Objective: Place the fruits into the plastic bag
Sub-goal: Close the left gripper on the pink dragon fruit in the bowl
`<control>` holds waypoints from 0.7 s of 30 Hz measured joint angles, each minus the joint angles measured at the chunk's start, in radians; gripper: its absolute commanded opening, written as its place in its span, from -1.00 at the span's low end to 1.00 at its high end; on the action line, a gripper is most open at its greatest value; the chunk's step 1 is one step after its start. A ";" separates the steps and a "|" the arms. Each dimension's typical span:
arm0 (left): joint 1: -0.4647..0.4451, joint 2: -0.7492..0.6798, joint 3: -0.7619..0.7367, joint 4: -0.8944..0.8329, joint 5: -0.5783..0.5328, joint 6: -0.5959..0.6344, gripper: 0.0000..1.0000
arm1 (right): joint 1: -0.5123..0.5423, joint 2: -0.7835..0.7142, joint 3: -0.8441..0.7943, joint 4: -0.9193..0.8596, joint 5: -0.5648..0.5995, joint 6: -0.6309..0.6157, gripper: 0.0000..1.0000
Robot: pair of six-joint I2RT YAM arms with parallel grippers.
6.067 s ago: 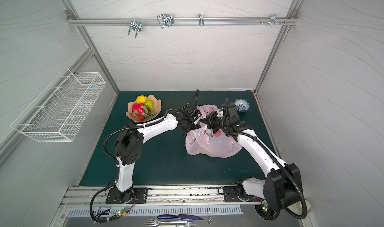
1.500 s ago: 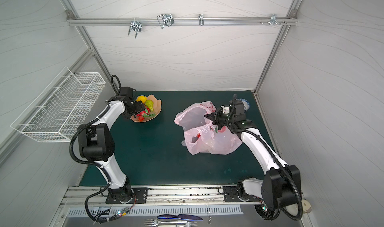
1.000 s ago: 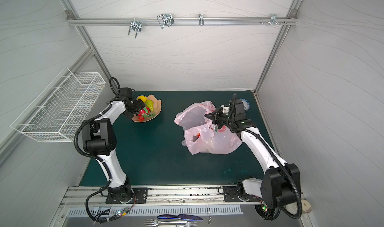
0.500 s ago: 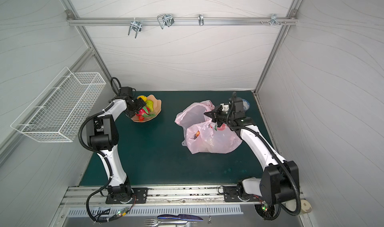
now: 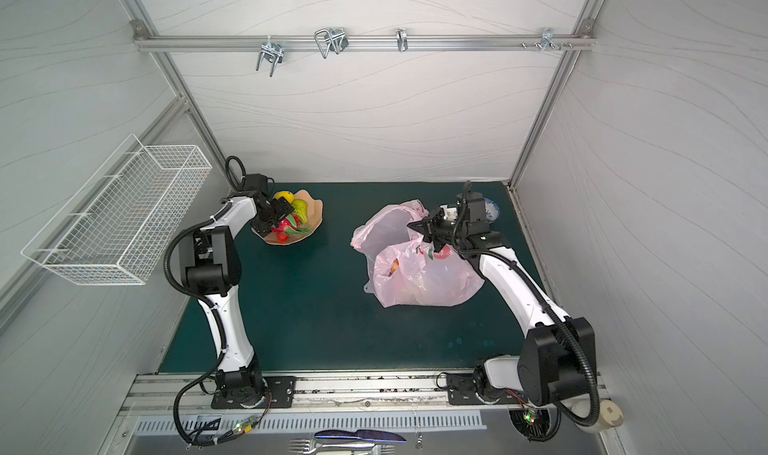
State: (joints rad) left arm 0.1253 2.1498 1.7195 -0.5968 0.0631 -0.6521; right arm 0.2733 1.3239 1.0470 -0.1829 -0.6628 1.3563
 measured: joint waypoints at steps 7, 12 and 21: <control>-0.001 0.002 0.001 -0.003 -0.003 0.005 0.77 | 0.000 0.003 0.001 -0.008 0.000 -0.003 -1.00; -0.001 0.002 0.001 -0.003 -0.003 0.013 0.55 | 0.002 0.003 0.001 -0.012 0.001 -0.004 -1.00; -0.001 0.000 -0.003 0.000 -0.003 0.018 -0.02 | 0.002 0.003 0.001 -0.019 0.008 -0.004 -1.00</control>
State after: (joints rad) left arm 0.1242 2.1494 1.7168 -0.5968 0.0597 -0.6346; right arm 0.2752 1.3273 1.0477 -0.2024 -0.6544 1.3525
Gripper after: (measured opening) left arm 0.900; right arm 0.048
